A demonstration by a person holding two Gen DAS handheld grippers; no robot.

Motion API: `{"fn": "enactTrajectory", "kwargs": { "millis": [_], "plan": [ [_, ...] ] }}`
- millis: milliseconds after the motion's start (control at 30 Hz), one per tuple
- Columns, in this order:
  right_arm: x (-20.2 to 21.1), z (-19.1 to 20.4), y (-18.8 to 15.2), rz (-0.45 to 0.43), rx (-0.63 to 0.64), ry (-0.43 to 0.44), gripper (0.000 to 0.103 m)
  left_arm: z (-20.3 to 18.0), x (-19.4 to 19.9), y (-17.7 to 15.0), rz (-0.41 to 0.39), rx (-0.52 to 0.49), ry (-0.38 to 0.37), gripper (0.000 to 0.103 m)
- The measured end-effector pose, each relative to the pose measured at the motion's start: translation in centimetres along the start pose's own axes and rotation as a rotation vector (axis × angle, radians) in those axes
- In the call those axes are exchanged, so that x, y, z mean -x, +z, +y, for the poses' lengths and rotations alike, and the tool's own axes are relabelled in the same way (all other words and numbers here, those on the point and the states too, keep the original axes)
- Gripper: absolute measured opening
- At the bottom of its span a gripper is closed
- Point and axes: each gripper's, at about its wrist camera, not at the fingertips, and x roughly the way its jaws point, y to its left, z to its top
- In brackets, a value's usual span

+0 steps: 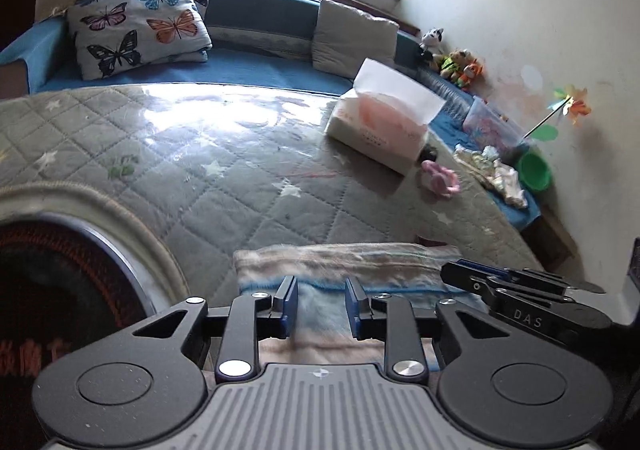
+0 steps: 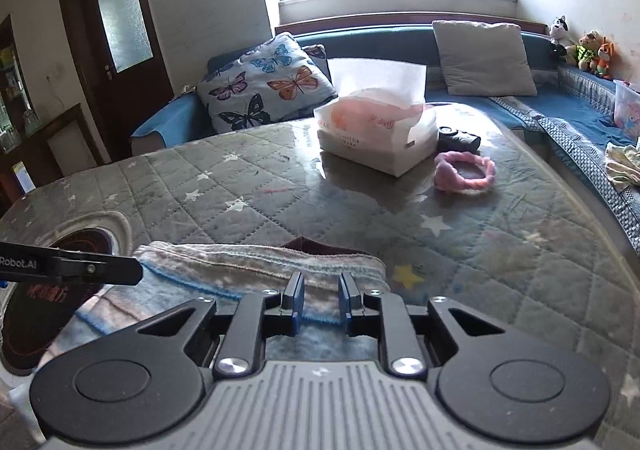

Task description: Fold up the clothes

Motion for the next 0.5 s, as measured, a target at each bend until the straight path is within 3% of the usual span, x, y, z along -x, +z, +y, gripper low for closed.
{"fn": "enactTrajectory", "kwargs": {
  "millis": [267, 500],
  "plan": [
    [-1.3, -0.1, -0.1, 0.015, 0.003, -0.002, 0.019, 0.7, -0.7, 0.1, 0.002, -0.006, 0.028, 0.025],
    [2.0, 1.5, -1.1, 0.018, 0.053, 0.015, 0.039, -1.3, 2.9, -2.3, -0.021, -0.111, 0.018, 0.027]
  ]
}}
